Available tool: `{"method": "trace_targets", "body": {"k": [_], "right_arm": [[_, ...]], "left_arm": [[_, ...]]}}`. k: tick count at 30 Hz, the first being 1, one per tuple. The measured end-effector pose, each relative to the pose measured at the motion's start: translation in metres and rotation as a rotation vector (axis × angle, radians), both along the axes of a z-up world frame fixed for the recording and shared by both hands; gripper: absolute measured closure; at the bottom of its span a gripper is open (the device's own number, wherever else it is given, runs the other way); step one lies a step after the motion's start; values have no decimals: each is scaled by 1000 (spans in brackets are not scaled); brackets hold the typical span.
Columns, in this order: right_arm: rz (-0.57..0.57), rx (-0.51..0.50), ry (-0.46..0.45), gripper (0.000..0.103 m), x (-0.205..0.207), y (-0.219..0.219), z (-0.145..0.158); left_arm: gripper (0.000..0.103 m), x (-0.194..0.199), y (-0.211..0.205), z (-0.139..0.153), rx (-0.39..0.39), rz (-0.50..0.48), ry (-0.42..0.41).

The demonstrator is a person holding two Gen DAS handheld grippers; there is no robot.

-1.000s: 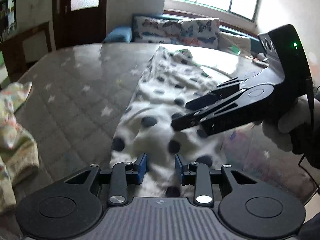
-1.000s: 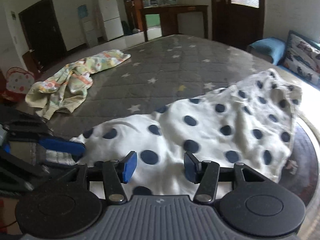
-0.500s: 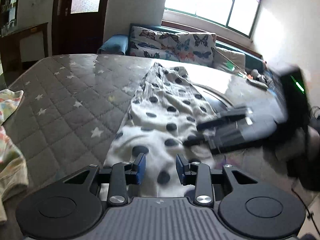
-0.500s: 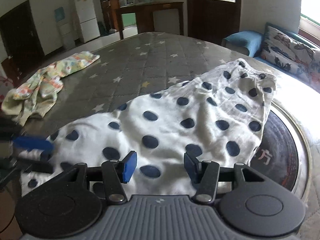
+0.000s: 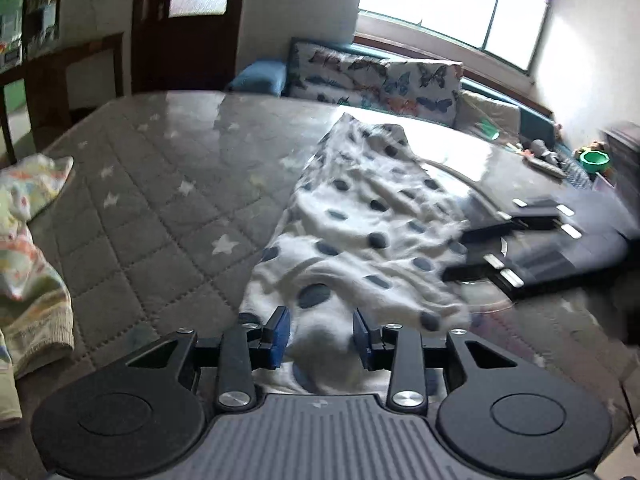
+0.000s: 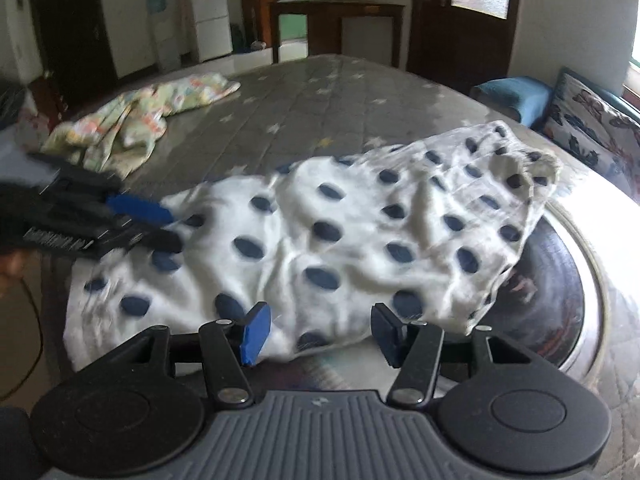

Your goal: Fold clothes

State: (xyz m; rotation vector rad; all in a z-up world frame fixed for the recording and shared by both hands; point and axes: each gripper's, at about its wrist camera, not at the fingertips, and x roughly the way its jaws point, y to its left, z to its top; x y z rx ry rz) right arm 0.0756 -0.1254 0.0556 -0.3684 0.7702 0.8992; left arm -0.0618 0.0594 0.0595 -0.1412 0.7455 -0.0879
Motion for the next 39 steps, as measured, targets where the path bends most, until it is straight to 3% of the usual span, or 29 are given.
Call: {"method": "trace_targets", "body": {"k": [8, 22, 28, 34, 39], "right_arm": [[-108, 17, -15, 46, 80, 17, -1], [-321, 5, -8, 46, 229, 39, -29], [-378, 23, -29, 45, 255, 44, -29], [-318, 38, -30, 45, 246, 51, -14], [-291, -1, -32, 45, 246, 76, -19]], "left_arm": [[62, -15, -29, -7, 8, -141, 12], [59, -14, -12, -26, -72, -160, 42], [58, -14, -13, -19, -60, -166, 51], [55, -11, -1, -1, -37, -111, -43], [55, -8, 18, -19, -56, -27, 48]]}}
